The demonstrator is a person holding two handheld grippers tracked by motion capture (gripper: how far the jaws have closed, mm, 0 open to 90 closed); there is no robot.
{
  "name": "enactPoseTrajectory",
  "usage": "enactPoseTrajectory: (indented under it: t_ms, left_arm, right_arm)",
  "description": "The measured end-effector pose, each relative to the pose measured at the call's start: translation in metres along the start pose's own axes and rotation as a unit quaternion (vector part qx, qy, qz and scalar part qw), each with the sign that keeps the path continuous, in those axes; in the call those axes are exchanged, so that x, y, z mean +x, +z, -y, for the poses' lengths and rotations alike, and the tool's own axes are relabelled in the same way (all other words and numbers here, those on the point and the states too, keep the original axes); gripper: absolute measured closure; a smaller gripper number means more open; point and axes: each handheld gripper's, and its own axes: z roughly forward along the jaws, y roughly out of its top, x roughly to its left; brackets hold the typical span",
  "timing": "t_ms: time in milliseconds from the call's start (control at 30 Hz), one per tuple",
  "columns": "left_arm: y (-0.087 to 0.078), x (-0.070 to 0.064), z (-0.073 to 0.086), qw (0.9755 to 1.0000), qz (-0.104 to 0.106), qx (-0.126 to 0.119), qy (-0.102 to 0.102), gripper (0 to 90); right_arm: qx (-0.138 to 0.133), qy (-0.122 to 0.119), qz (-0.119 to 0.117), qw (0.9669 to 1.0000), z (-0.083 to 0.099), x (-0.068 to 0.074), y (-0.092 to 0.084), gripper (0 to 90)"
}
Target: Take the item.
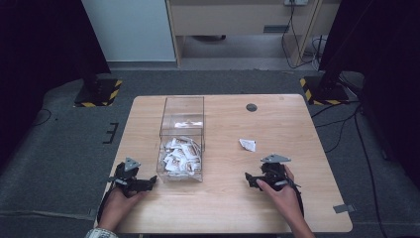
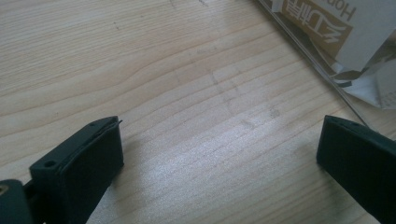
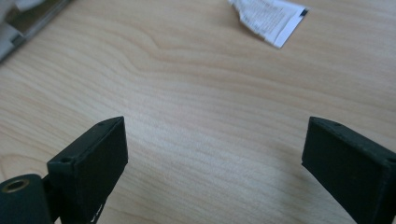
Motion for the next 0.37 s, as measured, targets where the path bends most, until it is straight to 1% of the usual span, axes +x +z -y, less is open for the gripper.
enactPoseTrajectory:
  t_ms: [67, 100, 133, 167, 233, 267, 367]
  left_arm:
    - [0.000, 0.000, 0.000, 1.0000, 0.000, 0.001, 0.001, 0.0]
    - [0.000, 0.000, 0.000, 1.0000, 0.000, 0.000, 0.000, 0.0]
    - [0.000, 0.000, 0.000, 1.0000, 0.000, 0.000, 0.000, 0.0]
    - [0.000, 0.000, 0.000, 1.0000, 0.000, 0.000, 0.000, 0.0]
    - [0.000, 0.000, 0.000, 1.0000, 0.000, 0.000, 0.000, 0.0]
    - [0.000, 0.000, 0.000, 1.0000, 0.000, 0.000, 0.000, 0.0]
    - [0.000, 0.000, 0.000, 1.0000, 0.000, 0.001, 0.001, 0.0]
  right_arm:
    - [0.014, -0.011, 0.004, 0.9998, 0.002, 0.006, 0.006, 6.3]
    - [0.014, -0.011, 0.004, 0.9998, 0.002, 0.006, 0.006, 6.3]
    - [0.014, -0.028, 0.017, 0.9994, 0.005, 0.011, 0.010, 4.7]
    - [0.012, -0.035, 0.021, 0.9991, 0.005, 0.012, 0.011, 3.8]
    - [0.009, -0.034, 0.022, 0.9991, 0.006, 0.012, 0.011, 2.9]
    - [0.002, -0.035, 0.022, 0.9991, 0.008, 0.012, 0.012, 2.5]
    - [0.002, -0.036, 0.020, 0.9991, 0.008, 0.012, 0.012, 2.4]
